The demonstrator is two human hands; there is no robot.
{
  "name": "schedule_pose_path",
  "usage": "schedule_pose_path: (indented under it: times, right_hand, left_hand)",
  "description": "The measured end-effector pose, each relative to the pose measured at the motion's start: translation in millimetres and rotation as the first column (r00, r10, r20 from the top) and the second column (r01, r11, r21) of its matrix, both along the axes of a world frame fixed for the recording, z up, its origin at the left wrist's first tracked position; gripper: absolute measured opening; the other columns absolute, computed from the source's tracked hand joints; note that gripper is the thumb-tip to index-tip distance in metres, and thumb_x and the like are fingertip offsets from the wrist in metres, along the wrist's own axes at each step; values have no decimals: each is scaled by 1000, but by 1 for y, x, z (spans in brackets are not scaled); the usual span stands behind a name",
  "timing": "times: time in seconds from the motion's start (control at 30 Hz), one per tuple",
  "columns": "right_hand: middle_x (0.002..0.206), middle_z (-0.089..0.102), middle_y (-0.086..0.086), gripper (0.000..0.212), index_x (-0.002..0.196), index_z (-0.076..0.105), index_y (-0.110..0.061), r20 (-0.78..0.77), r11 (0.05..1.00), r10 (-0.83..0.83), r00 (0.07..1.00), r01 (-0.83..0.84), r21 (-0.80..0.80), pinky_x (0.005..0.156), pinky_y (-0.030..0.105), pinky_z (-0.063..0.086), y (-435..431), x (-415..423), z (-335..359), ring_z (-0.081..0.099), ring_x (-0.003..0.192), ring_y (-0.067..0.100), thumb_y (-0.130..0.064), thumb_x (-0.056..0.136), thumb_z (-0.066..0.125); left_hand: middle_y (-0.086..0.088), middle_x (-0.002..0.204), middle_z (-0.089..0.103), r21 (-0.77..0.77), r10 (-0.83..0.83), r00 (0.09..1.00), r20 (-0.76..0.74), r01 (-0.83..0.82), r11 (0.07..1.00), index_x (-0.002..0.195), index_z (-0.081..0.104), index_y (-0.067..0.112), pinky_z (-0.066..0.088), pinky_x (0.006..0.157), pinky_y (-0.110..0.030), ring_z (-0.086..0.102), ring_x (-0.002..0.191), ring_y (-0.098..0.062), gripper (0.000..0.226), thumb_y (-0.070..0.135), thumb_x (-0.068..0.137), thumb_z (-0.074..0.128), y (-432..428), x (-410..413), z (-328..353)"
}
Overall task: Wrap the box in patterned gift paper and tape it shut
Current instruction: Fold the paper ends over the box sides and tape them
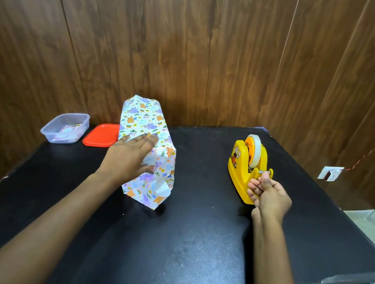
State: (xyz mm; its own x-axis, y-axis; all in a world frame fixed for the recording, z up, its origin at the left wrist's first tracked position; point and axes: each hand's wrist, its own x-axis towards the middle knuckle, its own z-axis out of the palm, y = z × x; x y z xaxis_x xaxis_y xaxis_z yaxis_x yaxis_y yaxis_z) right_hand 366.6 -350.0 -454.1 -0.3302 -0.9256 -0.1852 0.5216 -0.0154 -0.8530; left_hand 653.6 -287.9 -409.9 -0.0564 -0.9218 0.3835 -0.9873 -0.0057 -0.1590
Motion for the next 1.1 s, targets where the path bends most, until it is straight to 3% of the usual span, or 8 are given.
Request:
schedule_pose_path:
  times: [0.3, 0.43, 0.5, 0.57, 0.7, 0.87, 0.97, 1.1]
  right_hand:
    - [68, 56, 11, 26, 73, 52, -7, 157, 996, -72, 985, 63, 59, 42, 18, 52, 7, 13, -2, 58, 37, 4, -15, 97, 50]
    - [55, 61, 6, 21, 77, 54, -5, 269, 994, 106, 957, -104, -21, 44, 17, 51, 29, 11, -14, 58, 45, 8, -10, 97, 48]
    - [50, 62, 2, 17, 80, 58, -4, 24, 918, 363, 932, -353, -180, 45, 18, 49, 33, 30, -1, 55, 44, 8, -2, 94, 48]
    - [53, 60, 5, 17, 82, 61, -3, -361, 778, 517, 776, -602, -181, 44, 17, 45, 36, 63, 10, 50, 41, 7, 3, 92, 49]
    - [59, 58, 7, 19, 79, 58, -8, -852, 686, 348, 392, -726, -53, 51, 22, 36, 33, 116, 6, 41, 47, 6, 2, 89, 46]
    - [75, 60, 12, 7, 94, 53, -7, -966, 690, 141, 217, -721, -61, 65, 38, 45, 24, 133, 1, 52, 69, 29, -10, 93, 47]
    - [82, 58, 4, 10, 102, 53, -12, -999, 701, 0, 38, -713, -27, 63, 34, 38, 25, 130, 0, 50, 74, 27, -13, 94, 46]
    - [75, 53, -14, 17, 89, 60, -16, -981, 700, -92, 172, -689, -187, 65, 28, 32, 34, 123, 1, 45, 78, 19, -5, 88, 47]
  left_hand:
    - [0, 151, 32, -3, -9, 1000, -2, 9, 1000, 147, 27, 17, 23, 113, -38, 29, 140, -17, 85, 47, 79, 67, 0, 2, -2]
    - [4, 154, 26, 26, 7, 999, 31, -8, 1000, 149, 19, 20, 19, 114, -36, 22, 143, -13, 85, 51, 82, 62, -2, 2, -2]
    - [1, 152, 30, -1, -3, 1000, 3, 3, 1000, 148, 24, 18, 22, 113, -38, 26, 141, -16, 86, 49, 80, 65, -3, 3, 0]
    - [-1, 151, 33, 3, -10, 1000, -6, 10, 1000, 147, 26, 16, 23, 113, -38, 29, 140, -18, 86, 47, 78, 68, -2, 3, 0]
    - [1, 154, 27, 14, 6, 1000, 17, -6, 1000, 149, 20, 18, 18, 114, -36, 23, 142, -15, 87, 49, 81, 64, -1, 2, -3]
    - [3, 155, 25, 1, 1, 1000, 28, -1, 1000, 150, 17, 19, 17, 114, -35, 20, 143, -12, 85, 50, 83, 61, -3, 4, -3]
    - [4, 155, 24, 5, 7, 999, 36, -7, 1000, 150, 16, 19, 17, 114, -36, 19, 143, -12, 85, 50, 84, 60, -3, 5, -4]
    - [3, 155, 24, 6, 8, 999, 42, -8, 1000, 150, 16, 19, 18, 114, -37, 19, 143, -13, 85, 50, 83, 61, -5, 7, -4]
